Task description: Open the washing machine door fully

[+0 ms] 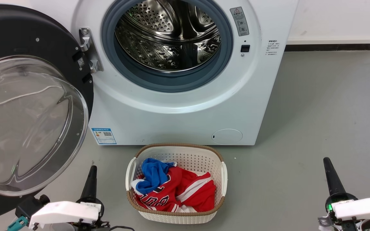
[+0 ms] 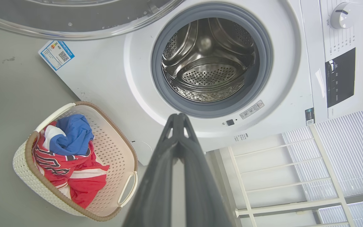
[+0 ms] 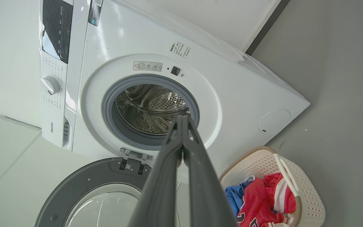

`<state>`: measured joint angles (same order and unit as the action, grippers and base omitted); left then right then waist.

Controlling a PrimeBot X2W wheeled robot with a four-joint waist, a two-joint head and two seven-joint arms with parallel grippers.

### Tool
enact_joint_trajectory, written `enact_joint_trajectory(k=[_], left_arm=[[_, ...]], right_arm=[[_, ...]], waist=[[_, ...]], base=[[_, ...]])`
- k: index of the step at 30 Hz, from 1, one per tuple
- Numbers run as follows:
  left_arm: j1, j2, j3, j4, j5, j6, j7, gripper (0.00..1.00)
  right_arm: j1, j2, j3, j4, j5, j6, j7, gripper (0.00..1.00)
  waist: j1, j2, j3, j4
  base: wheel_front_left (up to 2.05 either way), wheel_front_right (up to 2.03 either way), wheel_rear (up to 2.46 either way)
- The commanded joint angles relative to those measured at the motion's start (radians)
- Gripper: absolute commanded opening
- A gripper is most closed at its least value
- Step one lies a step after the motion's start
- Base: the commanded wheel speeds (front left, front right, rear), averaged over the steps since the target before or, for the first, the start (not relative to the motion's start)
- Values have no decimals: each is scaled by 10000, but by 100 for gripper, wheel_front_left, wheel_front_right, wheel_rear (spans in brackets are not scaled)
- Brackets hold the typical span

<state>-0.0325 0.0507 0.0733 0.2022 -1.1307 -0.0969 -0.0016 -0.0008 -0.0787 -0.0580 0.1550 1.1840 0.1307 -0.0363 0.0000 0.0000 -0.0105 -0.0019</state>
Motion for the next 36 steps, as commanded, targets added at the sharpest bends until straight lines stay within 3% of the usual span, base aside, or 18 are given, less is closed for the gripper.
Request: enact_joint_trajectory(k=[1,36], left_arm=[[-278,-2,59,-25,-286,-60,78,0],[-684,-8,336,330,-3675,-287,901,0]], right_arm=[[-247,-67,-28,-8,293,1,67,0],[-912,-4,-150,665,3509,1,928,0]], waist=[[0,0,4,1],[0,0,96,13]], base=[[0,0,0],[0,0,0]])
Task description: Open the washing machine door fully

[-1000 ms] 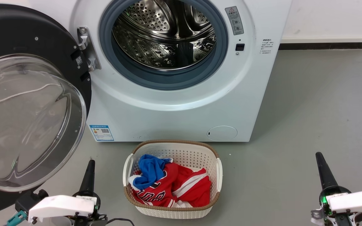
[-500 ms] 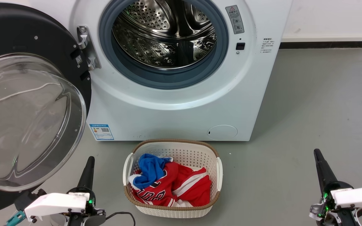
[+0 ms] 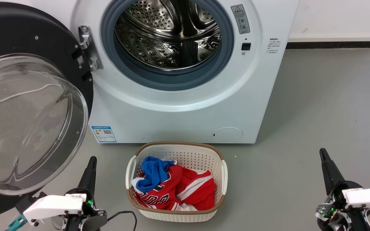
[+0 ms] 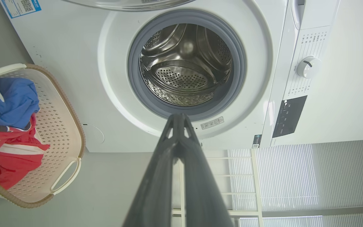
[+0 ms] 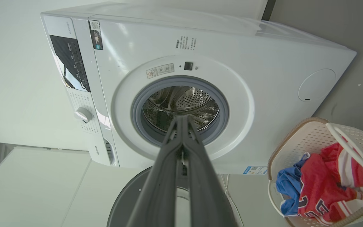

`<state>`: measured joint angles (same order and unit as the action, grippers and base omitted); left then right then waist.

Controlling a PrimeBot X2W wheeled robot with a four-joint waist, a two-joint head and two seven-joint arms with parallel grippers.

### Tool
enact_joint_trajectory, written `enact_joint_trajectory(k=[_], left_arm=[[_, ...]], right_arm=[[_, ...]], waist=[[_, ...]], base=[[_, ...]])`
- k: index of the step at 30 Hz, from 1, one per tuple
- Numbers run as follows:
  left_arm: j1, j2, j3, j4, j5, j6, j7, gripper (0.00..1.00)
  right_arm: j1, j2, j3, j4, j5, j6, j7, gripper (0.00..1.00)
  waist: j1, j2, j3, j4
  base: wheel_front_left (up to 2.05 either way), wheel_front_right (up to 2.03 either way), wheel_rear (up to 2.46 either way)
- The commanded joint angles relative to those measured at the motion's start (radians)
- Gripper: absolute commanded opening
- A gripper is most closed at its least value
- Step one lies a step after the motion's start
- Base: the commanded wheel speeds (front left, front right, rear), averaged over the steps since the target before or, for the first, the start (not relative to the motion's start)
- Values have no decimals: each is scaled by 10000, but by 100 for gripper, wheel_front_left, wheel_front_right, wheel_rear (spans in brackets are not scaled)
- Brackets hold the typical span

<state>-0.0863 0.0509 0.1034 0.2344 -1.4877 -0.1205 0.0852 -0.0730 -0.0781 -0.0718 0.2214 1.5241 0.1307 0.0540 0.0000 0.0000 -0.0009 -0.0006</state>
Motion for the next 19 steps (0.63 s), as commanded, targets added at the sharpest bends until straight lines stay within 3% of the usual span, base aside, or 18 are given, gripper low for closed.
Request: enact_joint_trajectory(k=[1,19], left_arm=[[-159,-10,40,14,-181,-57,61,0],[-272,-13,131,124,-1255,-128,322,0]], right_arm=[[-192,-7,-16,21,189,1,52,0],[-400,44,-86,241,1178,0,347,0]], waist=[[0,0,2,1],[0,0,40,6]], base=[[0,0,0],[0,0,0]])
